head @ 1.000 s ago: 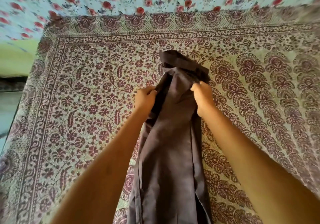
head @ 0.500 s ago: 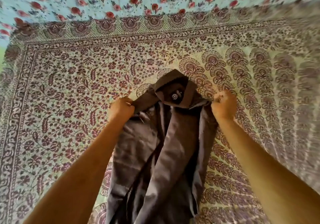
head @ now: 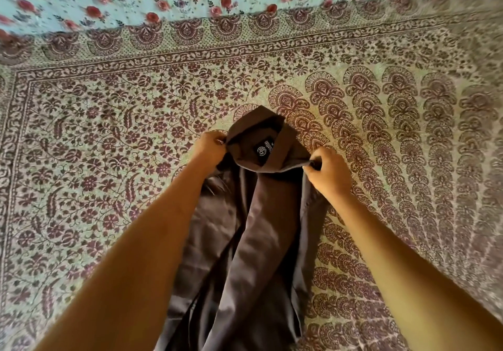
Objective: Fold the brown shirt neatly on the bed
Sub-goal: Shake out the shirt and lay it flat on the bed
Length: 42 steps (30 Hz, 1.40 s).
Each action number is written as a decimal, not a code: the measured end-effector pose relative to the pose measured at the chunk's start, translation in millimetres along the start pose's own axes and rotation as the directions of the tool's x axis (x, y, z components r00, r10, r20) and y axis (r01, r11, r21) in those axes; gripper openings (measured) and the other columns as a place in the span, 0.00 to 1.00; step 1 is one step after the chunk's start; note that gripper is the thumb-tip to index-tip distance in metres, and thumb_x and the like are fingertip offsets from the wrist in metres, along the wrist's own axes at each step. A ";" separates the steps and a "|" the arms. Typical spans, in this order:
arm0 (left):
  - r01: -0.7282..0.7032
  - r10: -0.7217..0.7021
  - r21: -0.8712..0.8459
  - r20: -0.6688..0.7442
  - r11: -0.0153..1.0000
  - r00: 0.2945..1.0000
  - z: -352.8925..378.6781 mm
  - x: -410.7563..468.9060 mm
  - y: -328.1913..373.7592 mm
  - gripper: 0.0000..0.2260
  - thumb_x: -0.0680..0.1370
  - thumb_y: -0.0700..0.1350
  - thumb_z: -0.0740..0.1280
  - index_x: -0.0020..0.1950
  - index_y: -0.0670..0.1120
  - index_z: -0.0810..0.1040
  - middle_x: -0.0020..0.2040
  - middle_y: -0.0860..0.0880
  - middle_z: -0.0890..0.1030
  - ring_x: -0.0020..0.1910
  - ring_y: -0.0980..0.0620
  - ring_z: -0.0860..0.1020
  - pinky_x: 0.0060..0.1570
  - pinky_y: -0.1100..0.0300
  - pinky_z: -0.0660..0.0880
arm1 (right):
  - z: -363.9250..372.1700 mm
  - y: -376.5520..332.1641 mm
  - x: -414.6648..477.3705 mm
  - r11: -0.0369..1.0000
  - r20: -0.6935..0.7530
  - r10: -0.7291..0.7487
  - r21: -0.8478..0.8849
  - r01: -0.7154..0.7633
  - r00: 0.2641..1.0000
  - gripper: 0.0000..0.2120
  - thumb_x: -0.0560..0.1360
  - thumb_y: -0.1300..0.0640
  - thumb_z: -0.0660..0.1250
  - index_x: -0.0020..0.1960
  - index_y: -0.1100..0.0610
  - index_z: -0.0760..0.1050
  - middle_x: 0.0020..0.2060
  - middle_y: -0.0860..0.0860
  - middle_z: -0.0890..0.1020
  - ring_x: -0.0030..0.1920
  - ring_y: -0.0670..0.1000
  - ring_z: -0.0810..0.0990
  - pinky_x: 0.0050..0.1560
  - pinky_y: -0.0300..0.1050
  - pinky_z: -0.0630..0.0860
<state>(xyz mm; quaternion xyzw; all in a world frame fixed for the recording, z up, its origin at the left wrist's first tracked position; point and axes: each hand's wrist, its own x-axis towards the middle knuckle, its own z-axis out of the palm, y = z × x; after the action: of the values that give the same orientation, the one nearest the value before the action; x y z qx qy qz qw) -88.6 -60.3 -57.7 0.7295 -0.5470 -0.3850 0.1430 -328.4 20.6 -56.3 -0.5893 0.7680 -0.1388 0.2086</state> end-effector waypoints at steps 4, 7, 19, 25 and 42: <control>0.043 -0.049 -0.361 -0.006 0.931 0.999 -19.8 -22.0 3.6 0.03 0.74 0.41 0.69 0.44 0.49 0.78 0.43 0.46 0.80 0.44 0.47 0.78 0.43 0.56 0.75 | -32.2 -12.5 -13.3 0.861 0.070 0.213 0.457 -0.222 0.974 0.02 0.74 0.62 0.60 0.44 0.61 0.70 0.34 0.52 0.71 0.33 0.51 0.68 0.29 0.41 0.63; 0.016 -0.001 -0.469 0.032 0.883 0.999 -63.1 -46.8 17.6 0.11 0.74 0.38 0.69 0.39 0.54 0.74 0.40 0.46 0.78 0.42 0.45 0.78 0.46 0.48 0.77 | -71.2 -21.1 -24.1 0.727 0.123 0.259 0.629 -0.277 0.958 0.05 0.74 0.66 0.57 0.41 0.59 0.68 0.30 0.51 0.68 0.30 0.49 0.66 0.26 0.39 0.63; -0.302 0.278 0.073 0.235 0.950 0.931 -254.4 -213.9 119.1 0.05 0.72 0.39 0.71 0.47 0.41 0.82 0.38 0.50 0.80 0.40 0.53 0.77 0.39 0.70 0.70 | -284.4 -52.6 -124.6 0.816 -0.034 0.048 0.578 -0.020 0.998 0.17 0.72 0.48 0.68 0.36 0.62 0.72 0.31 0.55 0.72 0.37 0.52 0.72 0.36 0.44 0.64; -0.448 0.449 -0.129 -0.020 0.885 0.893 -263.6 -340.6 166.4 0.12 0.79 0.43 0.63 0.35 0.52 0.74 0.38 0.44 0.73 0.41 0.50 0.71 0.42 0.59 0.68 | -364.3 -70.2 -204.5 0.757 -0.520 -0.008 0.554 0.345 0.854 0.13 0.78 0.54 0.61 0.37 0.56 0.65 0.28 0.48 0.66 0.30 0.48 0.64 0.31 0.39 0.60; -0.757 0.625 0.198 -0.707 0.623 0.330 -290.0 -723.7 254.1 0.12 0.74 0.47 0.70 0.30 0.55 0.77 0.24 0.60 0.74 0.26 0.66 0.69 0.30 0.68 0.64 | -594.9 -4.7 -391.9 0.712 -0.974 -0.180 -0.031 0.702 0.140 0.19 0.77 0.44 0.61 0.41 0.59 0.78 0.29 0.54 0.79 0.27 0.52 0.70 0.30 0.41 0.58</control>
<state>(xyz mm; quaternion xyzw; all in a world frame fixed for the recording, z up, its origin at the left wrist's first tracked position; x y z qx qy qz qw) -131.3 443.6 587.8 0.4977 -0.6661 -0.0114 0.5554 -526.9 377.4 527.5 -0.5321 0.4631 -0.6784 -0.2052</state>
